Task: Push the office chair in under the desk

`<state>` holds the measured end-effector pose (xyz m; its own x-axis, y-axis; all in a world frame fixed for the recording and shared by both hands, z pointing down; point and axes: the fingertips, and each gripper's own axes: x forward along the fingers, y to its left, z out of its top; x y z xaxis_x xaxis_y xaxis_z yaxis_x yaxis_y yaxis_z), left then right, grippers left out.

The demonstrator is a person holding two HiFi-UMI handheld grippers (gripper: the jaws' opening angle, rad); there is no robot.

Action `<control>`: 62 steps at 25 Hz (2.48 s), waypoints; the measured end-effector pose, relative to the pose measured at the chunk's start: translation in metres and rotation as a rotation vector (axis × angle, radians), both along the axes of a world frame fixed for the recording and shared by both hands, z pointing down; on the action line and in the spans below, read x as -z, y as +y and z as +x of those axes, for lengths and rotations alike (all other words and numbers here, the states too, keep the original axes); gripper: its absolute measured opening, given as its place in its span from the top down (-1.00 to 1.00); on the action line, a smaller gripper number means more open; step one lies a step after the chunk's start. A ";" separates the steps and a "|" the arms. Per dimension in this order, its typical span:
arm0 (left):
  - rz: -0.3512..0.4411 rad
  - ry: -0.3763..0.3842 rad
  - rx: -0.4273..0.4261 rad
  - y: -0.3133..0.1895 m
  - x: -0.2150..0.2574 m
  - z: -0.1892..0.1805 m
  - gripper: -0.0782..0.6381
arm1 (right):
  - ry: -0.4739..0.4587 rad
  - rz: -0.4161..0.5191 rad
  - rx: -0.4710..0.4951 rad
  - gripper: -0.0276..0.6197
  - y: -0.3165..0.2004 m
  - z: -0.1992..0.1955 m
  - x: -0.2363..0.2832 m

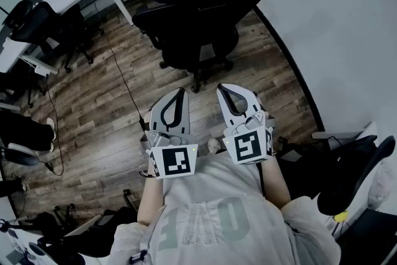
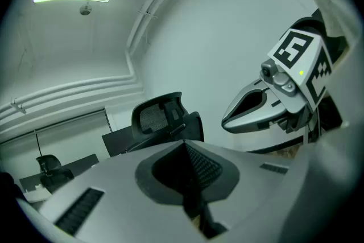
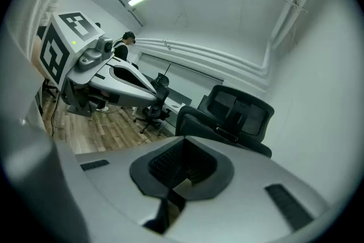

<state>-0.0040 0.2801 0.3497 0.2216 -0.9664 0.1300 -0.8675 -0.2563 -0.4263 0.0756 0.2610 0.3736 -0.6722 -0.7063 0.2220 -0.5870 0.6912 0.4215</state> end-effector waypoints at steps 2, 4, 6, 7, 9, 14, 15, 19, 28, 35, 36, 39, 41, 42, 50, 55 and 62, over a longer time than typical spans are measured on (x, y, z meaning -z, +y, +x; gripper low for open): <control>0.002 -0.002 -0.002 -0.002 0.000 0.000 0.74 | -0.005 0.004 -0.008 0.85 -0.003 0.002 0.001; 0.005 -0.003 -0.004 -0.004 0.000 0.001 0.74 | -0.008 0.005 -0.014 0.85 -0.005 0.004 0.001; 0.008 -0.007 -0.008 -0.005 0.000 0.002 0.74 | -0.012 0.003 -0.020 0.86 -0.007 0.007 0.001; 0.011 -0.012 -0.012 -0.005 0.001 0.003 0.74 | -0.015 0.004 -0.025 0.85 -0.007 0.009 0.001; 0.011 -0.013 -0.015 -0.007 0.001 0.003 0.74 | -0.026 0.012 -0.041 0.85 -0.011 0.013 0.003; 0.001 0.014 -0.020 -0.016 0.000 0.007 0.74 | -0.032 0.041 -0.058 0.85 -0.022 0.026 0.017; -0.003 0.024 -0.021 -0.019 -0.001 0.009 0.74 | -0.041 0.045 -0.063 0.85 -0.025 0.030 0.020; 0.047 -0.021 -0.071 -0.036 0.012 0.025 0.74 | -0.122 0.026 -0.094 0.85 -0.037 0.048 0.022; 0.072 -0.028 -0.122 -0.081 0.007 0.042 0.74 | -0.121 0.002 -0.135 0.85 -0.069 0.068 0.003; 0.070 -0.015 -0.142 -0.142 0.001 0.024 0.74 | -0.092 -0.008 -0.133 0.85 -0.124 0.053 -0.003; 0.067 0.001 -0.144 -0.152 0.000 0.019 0.74 | -0.080 -0.012 -0.137 0.85 -0.134 0.049 -0.004; 0.058 0.025 -0.164 -0.183 -0.001 0.007 0.74 | -0.037 -0.004 -0.141 0.85 -0.166 0.032 -0.003; 0.046 0.020 -0.173 -0.198 -0.001 0.001 0.74 | -0.036 -0.004 -0.130 0.85 -0.180 0.023 -0.001; 0.038 0.030 -0.174 -0.203 -0.002 -0.001 0.74 | -0.044 -0.009 -0.133 0.85 -0.186 0.022 0.000; -0.022 0.104 -0.169 -0.231 -0.020 -0.028 0.74 | 0.012 -0.099 -0.091 0.85 -0.217 -0.010 -0.019; -0.072 0.108 -0.179 -0.246 -0.034 -0.035 0.74 | -0.056 -0.143 -0.094 0.85 -0.231 -0.027 -0.023; -0.121 0.109 -0.113 -0.263 -0.052 -0.022 0.74 | -0.065 -0.198 -0.018 0.85 -0.253 -0.011 -0.042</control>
<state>-0.0258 0.0173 0.4014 0.3468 -0.9133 0.2134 -0.8696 -0.3984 -0.2916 0.0644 0.0078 0.4161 -0.6772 -0.6656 0.3137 -0.6219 0.7456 0.2394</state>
